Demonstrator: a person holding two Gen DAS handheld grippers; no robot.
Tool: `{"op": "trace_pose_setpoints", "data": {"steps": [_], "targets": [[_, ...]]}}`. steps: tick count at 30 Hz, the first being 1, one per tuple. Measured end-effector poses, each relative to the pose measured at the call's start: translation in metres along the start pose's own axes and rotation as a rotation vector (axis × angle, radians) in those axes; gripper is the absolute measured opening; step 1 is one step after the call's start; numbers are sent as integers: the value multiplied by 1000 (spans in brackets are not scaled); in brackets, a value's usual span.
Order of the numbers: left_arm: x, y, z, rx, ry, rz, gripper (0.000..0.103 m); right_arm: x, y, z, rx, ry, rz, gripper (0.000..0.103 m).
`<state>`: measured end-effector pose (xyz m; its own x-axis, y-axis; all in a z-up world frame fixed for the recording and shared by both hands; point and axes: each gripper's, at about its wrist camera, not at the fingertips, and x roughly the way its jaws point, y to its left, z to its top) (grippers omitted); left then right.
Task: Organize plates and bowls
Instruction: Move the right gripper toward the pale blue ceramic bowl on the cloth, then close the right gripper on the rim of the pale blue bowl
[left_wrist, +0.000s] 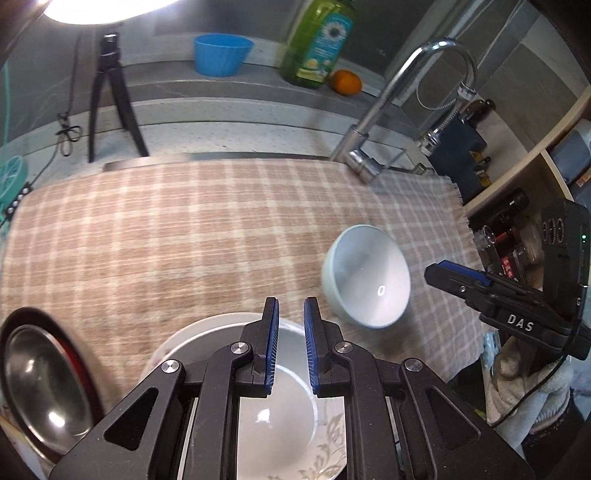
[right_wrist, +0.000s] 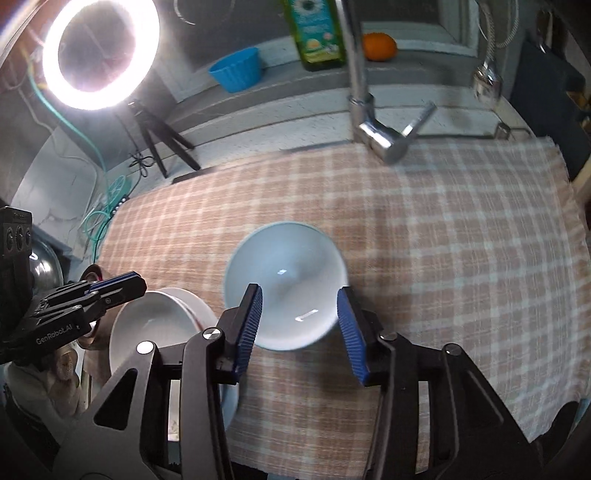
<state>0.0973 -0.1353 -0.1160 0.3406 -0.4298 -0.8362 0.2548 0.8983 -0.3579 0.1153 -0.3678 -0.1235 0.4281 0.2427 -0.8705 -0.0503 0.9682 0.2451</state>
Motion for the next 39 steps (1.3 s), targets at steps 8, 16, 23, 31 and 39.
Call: {"op": "trace_pose_setpoints", "data": {"steps": [8,16,23,31,39], "targets": [[41,-27,14,44,57,-21,12,19,-32,-8,67,40,19,26],[64,-35,22,54,89,5,12,32,-44,-11,95,56,51,25],[77,-30,24,38,110,18,12,45,-47,-12,104,85,77,20],[84,-32,26,55,113,18,9,50,-41,-9,79,96,86,11],[86,-32,26,57,125,12,8,54,-40,-5,86,100,74,11]]}}
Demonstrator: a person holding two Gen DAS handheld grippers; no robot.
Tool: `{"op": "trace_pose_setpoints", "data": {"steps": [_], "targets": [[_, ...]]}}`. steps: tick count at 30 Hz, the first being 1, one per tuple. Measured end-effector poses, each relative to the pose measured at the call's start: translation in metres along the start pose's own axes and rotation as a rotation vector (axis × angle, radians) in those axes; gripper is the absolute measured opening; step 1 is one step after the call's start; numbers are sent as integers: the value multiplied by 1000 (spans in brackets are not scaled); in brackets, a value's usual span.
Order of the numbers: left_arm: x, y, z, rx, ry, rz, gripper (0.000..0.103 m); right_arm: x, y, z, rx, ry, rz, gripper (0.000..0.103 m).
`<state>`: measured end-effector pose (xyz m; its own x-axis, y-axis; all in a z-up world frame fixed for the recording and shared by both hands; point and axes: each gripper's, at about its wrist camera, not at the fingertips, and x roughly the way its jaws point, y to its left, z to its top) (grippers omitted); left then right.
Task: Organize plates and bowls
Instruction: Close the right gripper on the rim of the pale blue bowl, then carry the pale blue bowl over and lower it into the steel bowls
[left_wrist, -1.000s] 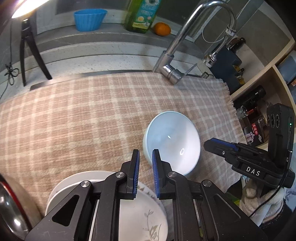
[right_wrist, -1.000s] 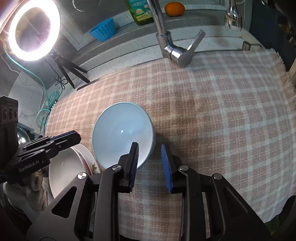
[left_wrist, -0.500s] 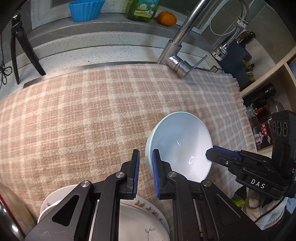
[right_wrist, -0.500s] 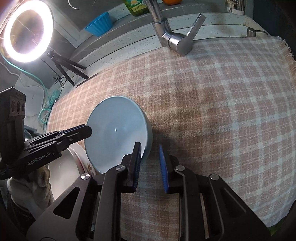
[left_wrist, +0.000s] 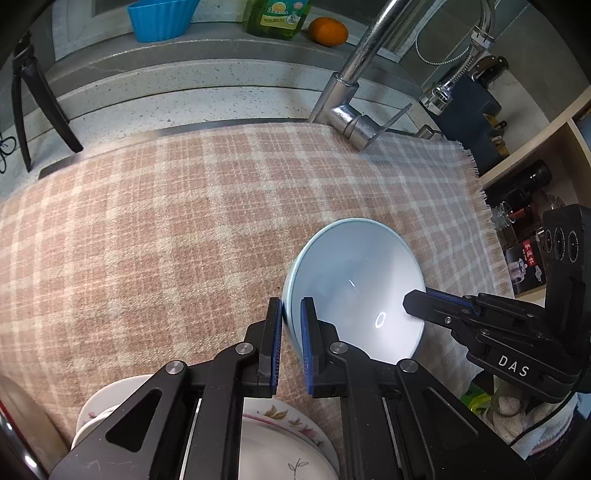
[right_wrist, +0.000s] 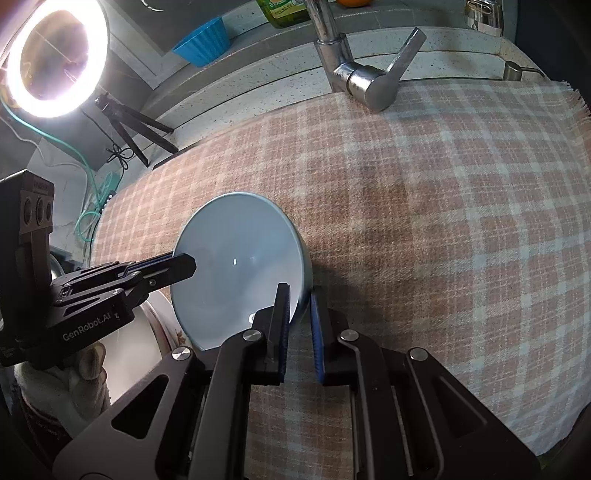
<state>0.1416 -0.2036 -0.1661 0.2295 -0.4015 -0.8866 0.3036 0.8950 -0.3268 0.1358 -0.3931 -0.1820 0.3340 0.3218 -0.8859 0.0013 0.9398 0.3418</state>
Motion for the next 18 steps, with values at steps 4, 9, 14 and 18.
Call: {"op": "trace_pose_setpoints", "data": {"steps": [4,9,14,18], "targets": [[-3,-3,0,9,-4,4,9,-2,1,0,-1,-3,-8,10],[-12,-4,-1,10,-23,-3,9,-7,2,1,9,-10,1,10],[-27,-1,-3,0,-49,-9,9,-18,12,3,-12,-28,9,10],[-38,2,-7,-9,-67,-10,9,-28,23,5,-35,-42,19,10]]}}
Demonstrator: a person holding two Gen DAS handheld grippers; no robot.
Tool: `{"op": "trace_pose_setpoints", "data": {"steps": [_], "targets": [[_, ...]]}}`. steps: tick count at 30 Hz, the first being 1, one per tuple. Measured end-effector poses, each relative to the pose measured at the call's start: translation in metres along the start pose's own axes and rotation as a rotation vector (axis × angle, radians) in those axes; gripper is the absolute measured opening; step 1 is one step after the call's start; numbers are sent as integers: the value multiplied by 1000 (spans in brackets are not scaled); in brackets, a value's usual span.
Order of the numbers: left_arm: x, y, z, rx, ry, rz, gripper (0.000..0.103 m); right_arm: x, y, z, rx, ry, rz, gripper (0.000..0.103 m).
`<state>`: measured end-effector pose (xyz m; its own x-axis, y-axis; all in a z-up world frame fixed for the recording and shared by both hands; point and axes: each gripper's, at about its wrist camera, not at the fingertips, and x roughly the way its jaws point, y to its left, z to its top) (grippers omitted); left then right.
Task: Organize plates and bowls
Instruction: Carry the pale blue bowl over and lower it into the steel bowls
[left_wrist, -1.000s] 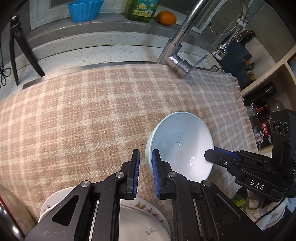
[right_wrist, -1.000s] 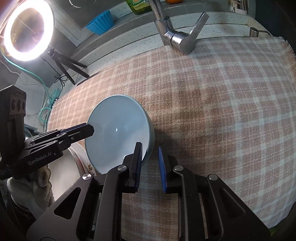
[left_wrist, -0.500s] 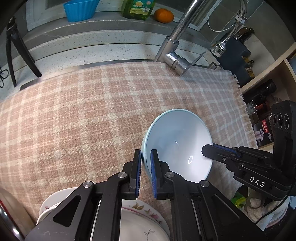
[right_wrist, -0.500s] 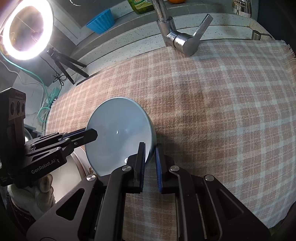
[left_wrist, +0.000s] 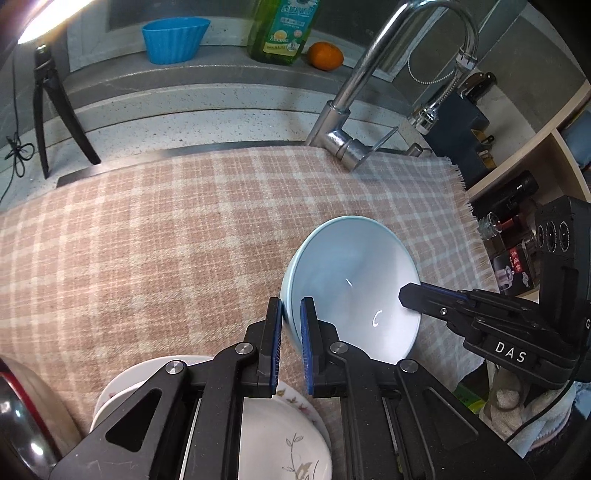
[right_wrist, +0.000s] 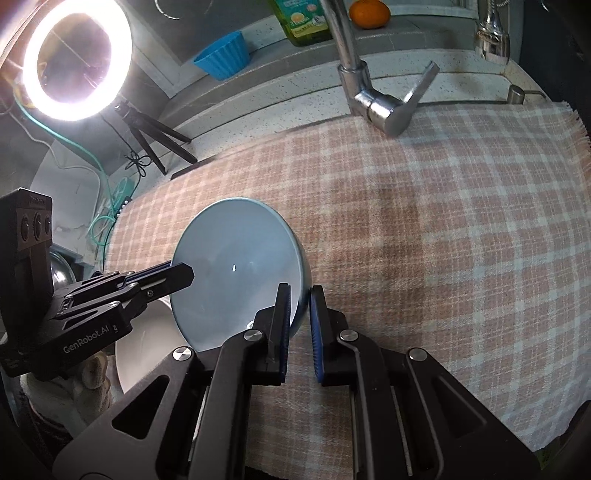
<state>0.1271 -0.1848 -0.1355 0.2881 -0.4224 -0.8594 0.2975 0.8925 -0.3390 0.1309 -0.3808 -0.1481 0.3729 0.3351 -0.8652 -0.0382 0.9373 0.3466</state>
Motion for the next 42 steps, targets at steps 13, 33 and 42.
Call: {"op": "trace_pose_setpoints", "data": {"steps": [13,33,42], "targets": [[-48,28,-17,-62,-82,21,9,-14,63,5,-102,-26,32,10],[-137,119,-73,-237,-183,109,9,11,201,-7,-310,24,158,10],[-164,161,-101,-324,-203,153,9,33,258,-16,-395,64,195,10]]}}
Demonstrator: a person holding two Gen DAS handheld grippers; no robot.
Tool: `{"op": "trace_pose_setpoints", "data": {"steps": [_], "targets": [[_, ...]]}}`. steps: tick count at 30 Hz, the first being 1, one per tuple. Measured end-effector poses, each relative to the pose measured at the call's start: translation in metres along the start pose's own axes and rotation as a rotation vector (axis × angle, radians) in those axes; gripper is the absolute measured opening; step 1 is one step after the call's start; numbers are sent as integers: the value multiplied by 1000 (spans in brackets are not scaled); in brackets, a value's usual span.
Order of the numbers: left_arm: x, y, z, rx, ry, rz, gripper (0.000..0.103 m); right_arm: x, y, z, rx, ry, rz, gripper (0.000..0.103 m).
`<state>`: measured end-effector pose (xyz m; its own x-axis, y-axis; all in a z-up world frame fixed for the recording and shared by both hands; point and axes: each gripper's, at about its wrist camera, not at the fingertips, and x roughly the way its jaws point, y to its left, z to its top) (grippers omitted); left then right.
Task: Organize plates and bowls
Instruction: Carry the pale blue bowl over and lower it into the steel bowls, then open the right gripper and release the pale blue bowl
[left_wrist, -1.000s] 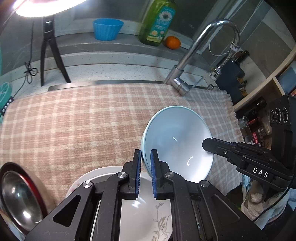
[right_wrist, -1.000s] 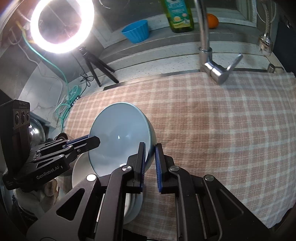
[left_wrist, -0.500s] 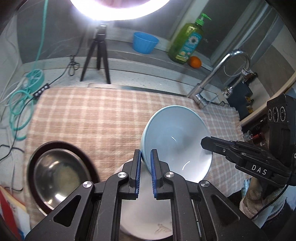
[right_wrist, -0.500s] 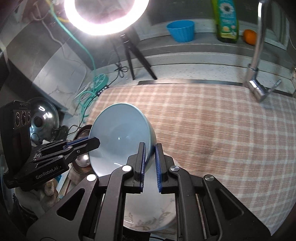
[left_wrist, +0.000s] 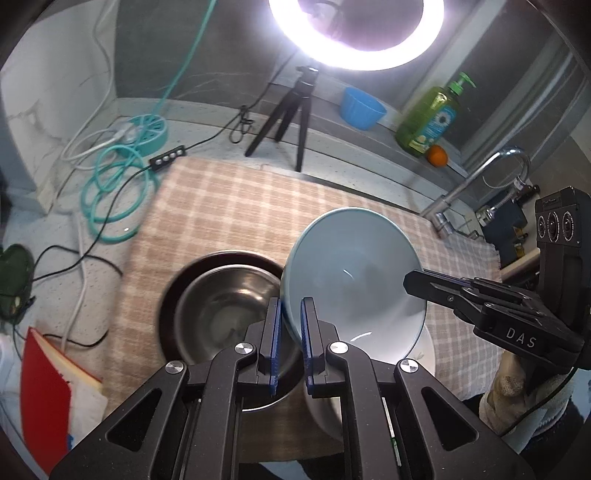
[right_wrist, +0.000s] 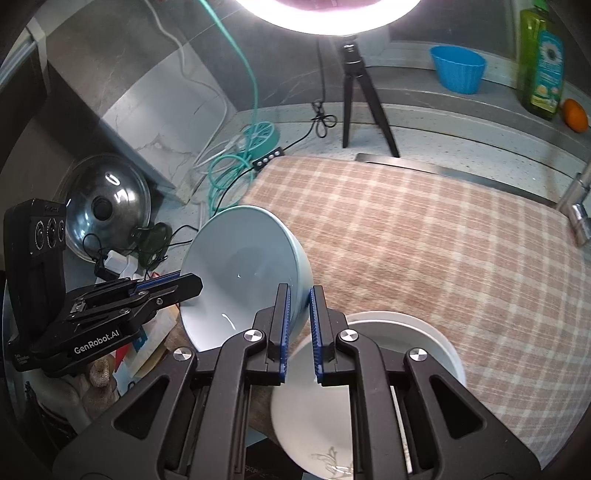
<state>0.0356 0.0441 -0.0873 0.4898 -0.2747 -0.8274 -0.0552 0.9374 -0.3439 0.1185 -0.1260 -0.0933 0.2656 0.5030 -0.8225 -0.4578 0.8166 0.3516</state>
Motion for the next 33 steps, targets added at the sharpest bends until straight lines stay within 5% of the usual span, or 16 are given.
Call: {"op": "trace_pose_setpoints", "data": {"steps": [14,33], "targets": [[0,50,-8,-82,38,34,9,53,28,1,-16,89,21,10],[16,67,-15,-109,103,46,9,89,23,-3,20,178,22,11]]}}
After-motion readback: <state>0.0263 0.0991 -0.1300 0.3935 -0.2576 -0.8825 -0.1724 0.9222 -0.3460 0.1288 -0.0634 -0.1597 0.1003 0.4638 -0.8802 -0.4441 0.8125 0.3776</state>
